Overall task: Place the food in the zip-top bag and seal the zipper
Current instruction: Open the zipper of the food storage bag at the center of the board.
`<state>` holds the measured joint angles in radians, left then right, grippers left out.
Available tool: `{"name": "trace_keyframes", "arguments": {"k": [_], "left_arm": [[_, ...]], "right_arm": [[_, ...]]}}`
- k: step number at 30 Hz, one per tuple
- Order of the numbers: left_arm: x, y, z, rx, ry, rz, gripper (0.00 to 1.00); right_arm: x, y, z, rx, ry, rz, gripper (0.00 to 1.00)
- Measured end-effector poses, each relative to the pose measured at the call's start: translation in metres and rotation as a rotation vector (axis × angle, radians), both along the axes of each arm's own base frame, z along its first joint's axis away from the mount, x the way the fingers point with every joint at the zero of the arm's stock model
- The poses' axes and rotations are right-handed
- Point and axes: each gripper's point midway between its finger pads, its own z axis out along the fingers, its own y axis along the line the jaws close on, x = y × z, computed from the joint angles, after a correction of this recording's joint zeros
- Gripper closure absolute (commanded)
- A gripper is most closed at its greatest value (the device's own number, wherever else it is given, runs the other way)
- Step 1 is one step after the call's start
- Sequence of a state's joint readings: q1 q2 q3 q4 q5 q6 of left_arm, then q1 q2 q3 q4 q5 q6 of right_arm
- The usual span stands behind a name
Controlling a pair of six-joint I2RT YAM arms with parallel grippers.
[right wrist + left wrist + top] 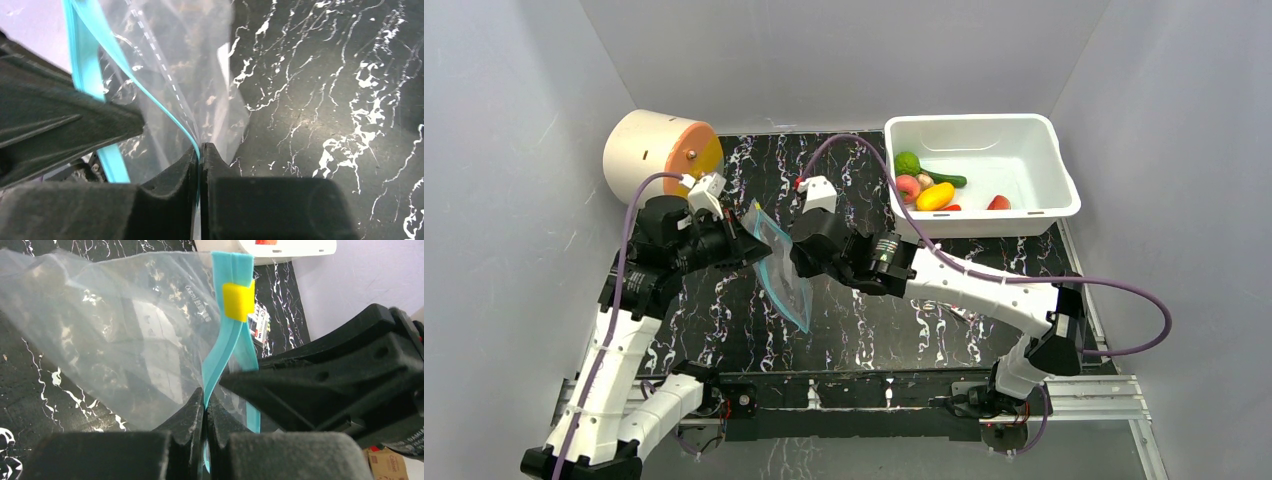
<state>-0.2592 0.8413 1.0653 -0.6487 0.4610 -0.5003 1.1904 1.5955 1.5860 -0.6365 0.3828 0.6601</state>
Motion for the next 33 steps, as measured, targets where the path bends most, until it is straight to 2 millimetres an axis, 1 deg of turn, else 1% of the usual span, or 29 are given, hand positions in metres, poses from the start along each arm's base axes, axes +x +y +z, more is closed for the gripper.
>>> {"name": "trace_keyframes", "arguments": {"k": [5, 10, 12, 15, 17, 19, 21, 22, 23, 25, 27, 29, 30, 32, 33], "left_arm": [[-0.003, 0.0, 0.0, 0.015, 0.02, -0.018, 0.99], [0.001, 0.003, -0.006, 0.055, 0.031, -0.02, 0.98], [0.008, 0.005, -0.008, 0.087, 0.039, -0.013, 0.98], [0.024, 0.005, -0.016, 0.138, 0.071, -0.021, 0.95], [0.032, 0.003, -0.025, 0.157, 0.104, -0.034, 0.91], [0.038, 0.0, -0.033, 0.165, 0.131, -0.045, 0.83], [0.043, -0.004, -0.036, 0.153, 0.144, -0.058, 0.72], [0.047, -0.01, -0.03, 0.124, 0.116, -0.076, 0.5], [0.048, -0.012, -0.026, 0.109, 0.1, -0.083, 0.46], [0.052, -0.017, -0.019, 0.081, 0.059, -0.094, 0.4], [0.052, -0.02, -0.013, 0.055, 0.021, -0.097, 0.37], [0.052, -0.021, -0.008, 0.033, -0.018, -0.096, 0.37], [0.051, -0.021, -0.006, 0.025, -0.032, -0.095, 0.4], [0.051, -0.021, -0.005, 0.016, -0.048, -0.092, 0.5], [0.051, -0.022, -0.004, 0.014, -0.056, -0.091, 0.6]], "right_arm": [[0.015, -0.014, 0.001, -0.055, -0.069, -0.042, 1.0], [0.031, -0.041, -0.003, -0.091, -0.091, -0.096, 1.0], [0.04, -0.054, -0.005, -0.089, -0.087, -0.125, 1.0], [0.047, -0.07, -0.01, -0.07, -0.073, -0.155, 1.0], [0.05, -0.07, -0.008, -0.041, -0.07, -0.157, 1.0], [0.05, -0.066, -0.005, -0.012, -0.07, -0.151, 1.0], [0.052, -0.059, 0.001, 0.026, -0.076, -0.149, 1.0], [0.053, -0.057, 0.003, 0.039, -0.079, -0.149, 1.0], [0.055, -0.05, 0.008, 0.089, -0.085, -0.151, 1.0], [0.057, -0.047, 0.011, 0.123, -0.087, -0.162, 1.0], [0.059, -0.045, 0.013, 0.149, -0.085, -0.171, 1.0], [0.06, -0.042, 0.016, 0.176, -0.085, -0.178, 1.0], [0.06, -0.041, 0.018, 0.187, -0.084, -0.182, 1.0], [0.061, -0.04, 0.021, 0.211, -0.083, -0.19, 1.0], [0.062, -0.039, 0.023, 0.223, -0.083, -0.195, 1.0]]}}
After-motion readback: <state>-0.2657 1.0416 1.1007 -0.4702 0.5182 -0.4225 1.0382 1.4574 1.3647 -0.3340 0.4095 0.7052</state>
